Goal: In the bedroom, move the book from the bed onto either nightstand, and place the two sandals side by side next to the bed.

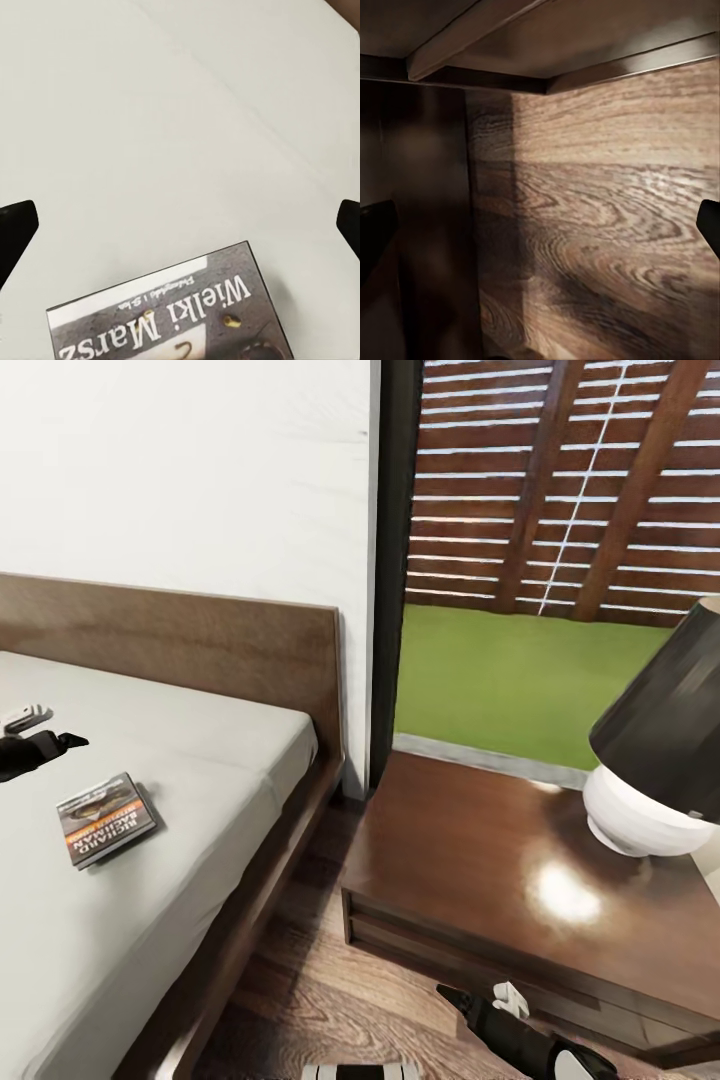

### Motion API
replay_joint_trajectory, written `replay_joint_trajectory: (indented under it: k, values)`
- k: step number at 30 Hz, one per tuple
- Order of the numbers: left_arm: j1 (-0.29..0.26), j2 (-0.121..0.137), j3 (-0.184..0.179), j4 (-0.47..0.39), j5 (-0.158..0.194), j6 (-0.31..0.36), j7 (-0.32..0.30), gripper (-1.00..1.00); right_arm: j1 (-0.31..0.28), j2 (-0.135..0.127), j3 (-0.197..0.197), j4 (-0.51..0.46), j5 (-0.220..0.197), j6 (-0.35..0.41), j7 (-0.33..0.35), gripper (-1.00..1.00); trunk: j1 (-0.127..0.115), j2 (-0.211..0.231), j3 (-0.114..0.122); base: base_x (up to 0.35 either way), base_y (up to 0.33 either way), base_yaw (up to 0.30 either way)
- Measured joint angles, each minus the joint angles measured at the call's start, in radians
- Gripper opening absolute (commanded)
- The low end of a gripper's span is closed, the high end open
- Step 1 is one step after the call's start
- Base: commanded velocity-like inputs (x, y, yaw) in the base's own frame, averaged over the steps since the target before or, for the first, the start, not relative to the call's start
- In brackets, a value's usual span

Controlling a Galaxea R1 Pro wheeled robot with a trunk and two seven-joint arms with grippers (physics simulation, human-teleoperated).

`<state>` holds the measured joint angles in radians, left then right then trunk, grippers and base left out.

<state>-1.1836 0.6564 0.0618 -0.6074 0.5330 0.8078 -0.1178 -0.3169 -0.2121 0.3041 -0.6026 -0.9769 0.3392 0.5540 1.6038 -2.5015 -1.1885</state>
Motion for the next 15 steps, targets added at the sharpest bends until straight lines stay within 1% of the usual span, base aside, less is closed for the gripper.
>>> replay_joint_trajectory:
  k: [15]
  values:
    - [0.0, 0.0, 0.0, 0.021, 0.001, -0.005, 0.0, 1.0, 0.0, 0.0, 0.0, 0.0, -0.001, -0.001, 0.001, 1.0, 0.0, 0.0, -0.021, 0.0, 0.0, 0.0]
